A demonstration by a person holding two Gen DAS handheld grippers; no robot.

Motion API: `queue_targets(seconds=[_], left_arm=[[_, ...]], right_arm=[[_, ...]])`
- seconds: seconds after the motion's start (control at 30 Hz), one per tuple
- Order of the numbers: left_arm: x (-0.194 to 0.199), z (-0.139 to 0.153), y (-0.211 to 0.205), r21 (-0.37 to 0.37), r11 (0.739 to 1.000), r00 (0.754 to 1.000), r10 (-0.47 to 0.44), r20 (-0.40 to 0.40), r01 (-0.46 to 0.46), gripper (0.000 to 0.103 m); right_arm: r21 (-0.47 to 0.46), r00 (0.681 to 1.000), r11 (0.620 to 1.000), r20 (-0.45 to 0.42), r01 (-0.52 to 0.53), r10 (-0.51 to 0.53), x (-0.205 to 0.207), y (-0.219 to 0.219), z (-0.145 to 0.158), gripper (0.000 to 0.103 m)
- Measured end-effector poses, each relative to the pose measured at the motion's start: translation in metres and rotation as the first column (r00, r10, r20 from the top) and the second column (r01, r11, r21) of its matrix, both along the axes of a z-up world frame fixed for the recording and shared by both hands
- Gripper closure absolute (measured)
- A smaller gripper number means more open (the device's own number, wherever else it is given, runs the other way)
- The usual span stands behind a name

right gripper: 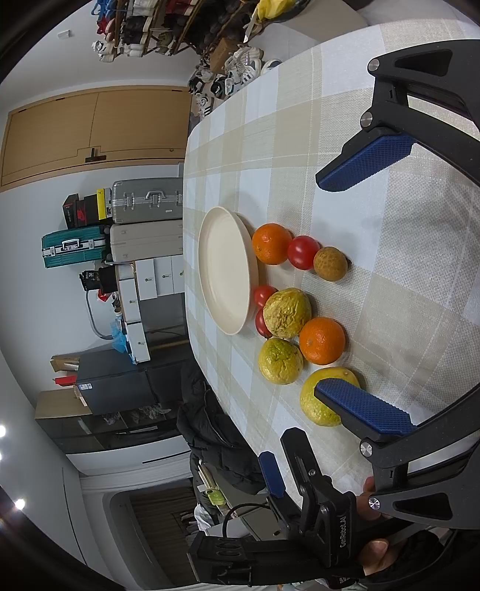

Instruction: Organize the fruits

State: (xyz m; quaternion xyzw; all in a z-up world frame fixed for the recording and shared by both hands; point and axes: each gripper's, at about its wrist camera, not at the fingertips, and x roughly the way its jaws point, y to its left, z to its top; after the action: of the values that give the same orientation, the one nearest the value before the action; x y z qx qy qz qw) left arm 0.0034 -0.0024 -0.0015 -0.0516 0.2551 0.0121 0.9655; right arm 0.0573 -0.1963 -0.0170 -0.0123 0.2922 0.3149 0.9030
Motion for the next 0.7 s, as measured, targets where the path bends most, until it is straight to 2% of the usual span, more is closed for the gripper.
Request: queue_targets(seconds=[0.7], left_arm=[[0.0004, -0.0001, -0.0002, 0.002, 1.000, 1.000, 0.000, 0.001, 0.000, 0.001]], right_arm=[[-0.001, 1.000, 1.000, -0.005, -0.006, 0.006, 0.0025, -0.0001, -0.0017, 0.000]])
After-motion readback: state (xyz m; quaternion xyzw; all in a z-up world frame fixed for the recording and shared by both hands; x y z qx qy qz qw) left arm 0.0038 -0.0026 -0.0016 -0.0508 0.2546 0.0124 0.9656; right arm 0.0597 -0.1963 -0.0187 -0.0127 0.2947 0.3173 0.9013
